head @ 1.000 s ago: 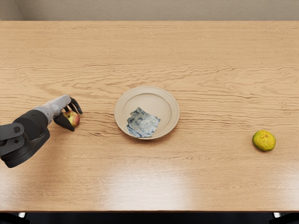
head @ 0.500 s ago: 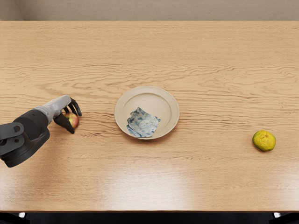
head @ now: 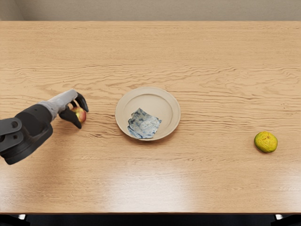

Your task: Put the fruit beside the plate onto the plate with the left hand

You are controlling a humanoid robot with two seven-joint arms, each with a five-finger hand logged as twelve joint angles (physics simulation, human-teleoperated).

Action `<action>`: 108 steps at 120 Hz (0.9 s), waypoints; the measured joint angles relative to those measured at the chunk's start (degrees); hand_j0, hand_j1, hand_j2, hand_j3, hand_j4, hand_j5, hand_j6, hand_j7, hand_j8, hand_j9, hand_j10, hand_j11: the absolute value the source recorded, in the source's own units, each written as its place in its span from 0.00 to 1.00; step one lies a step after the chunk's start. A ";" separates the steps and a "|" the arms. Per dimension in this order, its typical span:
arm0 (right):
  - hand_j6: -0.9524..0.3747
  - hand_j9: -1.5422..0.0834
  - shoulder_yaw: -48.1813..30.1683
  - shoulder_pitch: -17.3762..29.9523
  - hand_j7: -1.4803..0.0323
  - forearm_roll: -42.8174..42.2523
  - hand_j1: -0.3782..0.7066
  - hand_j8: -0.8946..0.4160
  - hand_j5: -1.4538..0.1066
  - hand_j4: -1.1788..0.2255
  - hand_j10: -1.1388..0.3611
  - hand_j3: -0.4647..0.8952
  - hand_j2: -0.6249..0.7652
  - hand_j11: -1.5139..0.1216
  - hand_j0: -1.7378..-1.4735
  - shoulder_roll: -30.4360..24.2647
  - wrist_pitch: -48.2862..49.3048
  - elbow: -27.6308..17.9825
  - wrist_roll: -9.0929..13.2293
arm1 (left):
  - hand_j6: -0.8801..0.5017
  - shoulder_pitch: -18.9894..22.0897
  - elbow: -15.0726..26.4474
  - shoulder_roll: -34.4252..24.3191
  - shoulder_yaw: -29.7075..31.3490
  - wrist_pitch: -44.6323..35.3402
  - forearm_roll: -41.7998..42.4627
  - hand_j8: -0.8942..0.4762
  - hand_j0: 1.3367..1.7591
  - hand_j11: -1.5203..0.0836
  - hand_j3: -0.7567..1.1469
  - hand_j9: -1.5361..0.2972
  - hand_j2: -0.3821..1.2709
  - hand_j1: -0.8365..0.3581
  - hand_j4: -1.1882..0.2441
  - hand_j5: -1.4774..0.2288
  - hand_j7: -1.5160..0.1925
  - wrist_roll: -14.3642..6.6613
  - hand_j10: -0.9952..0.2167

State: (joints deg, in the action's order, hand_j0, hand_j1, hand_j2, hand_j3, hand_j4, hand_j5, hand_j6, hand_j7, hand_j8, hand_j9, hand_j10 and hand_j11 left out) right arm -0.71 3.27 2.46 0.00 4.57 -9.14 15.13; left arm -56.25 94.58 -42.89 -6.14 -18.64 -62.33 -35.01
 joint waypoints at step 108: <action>0.72 0.95 0.02 -0.73 0.98 0.00 0.03 0.68 0.93 0.84 0.76 0.34 0.45 0.93 0.30 0.00 0.07 -0.08 0.14 | 0.34 -13.08 0.90 6.52 -4.66 8.25 13.18 0.38 0.75 0.31 0.40 0.28 0.52 0.42 0.31 0.24 0.29 0.02 0.29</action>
State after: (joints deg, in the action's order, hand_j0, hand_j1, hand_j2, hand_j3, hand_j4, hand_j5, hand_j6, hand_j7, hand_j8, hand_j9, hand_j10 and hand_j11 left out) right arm -0.68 2.54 2.46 0.00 4.64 -9.22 15.27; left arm -69.33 95.47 -36.36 -10.80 -10.39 -49.15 -34.99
